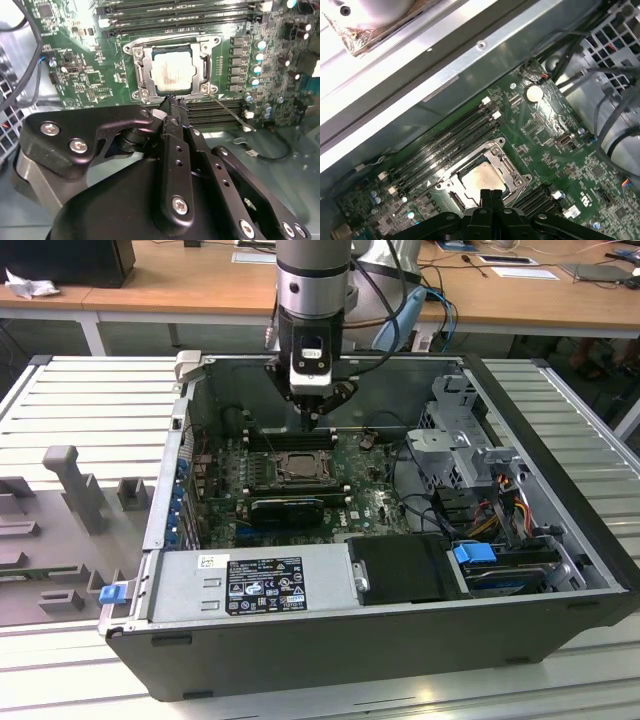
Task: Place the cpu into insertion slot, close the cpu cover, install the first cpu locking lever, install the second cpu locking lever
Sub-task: 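Install the first cpu locking lever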
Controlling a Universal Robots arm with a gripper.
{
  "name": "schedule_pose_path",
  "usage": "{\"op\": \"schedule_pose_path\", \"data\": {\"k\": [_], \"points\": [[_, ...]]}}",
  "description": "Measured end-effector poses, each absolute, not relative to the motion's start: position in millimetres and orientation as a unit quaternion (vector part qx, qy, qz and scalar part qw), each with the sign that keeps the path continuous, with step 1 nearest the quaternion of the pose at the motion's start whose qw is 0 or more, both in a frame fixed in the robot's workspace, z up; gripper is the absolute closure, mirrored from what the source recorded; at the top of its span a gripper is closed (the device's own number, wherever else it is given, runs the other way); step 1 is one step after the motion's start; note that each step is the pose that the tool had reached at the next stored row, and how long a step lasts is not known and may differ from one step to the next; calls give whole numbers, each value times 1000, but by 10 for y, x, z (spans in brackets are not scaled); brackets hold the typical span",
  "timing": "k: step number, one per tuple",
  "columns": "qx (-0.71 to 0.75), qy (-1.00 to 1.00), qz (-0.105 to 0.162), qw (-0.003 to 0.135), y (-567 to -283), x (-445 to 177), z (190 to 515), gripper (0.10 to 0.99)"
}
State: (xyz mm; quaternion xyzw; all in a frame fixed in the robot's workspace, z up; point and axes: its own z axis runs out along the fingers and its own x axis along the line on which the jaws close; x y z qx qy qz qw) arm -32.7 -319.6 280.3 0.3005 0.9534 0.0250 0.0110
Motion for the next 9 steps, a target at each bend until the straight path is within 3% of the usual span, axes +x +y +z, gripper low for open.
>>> {"op": "schedule_pose_path", "data": {"k": [9], "points": [[226, 974, 28, 15, -3196, -327, 2802, 980]]}}
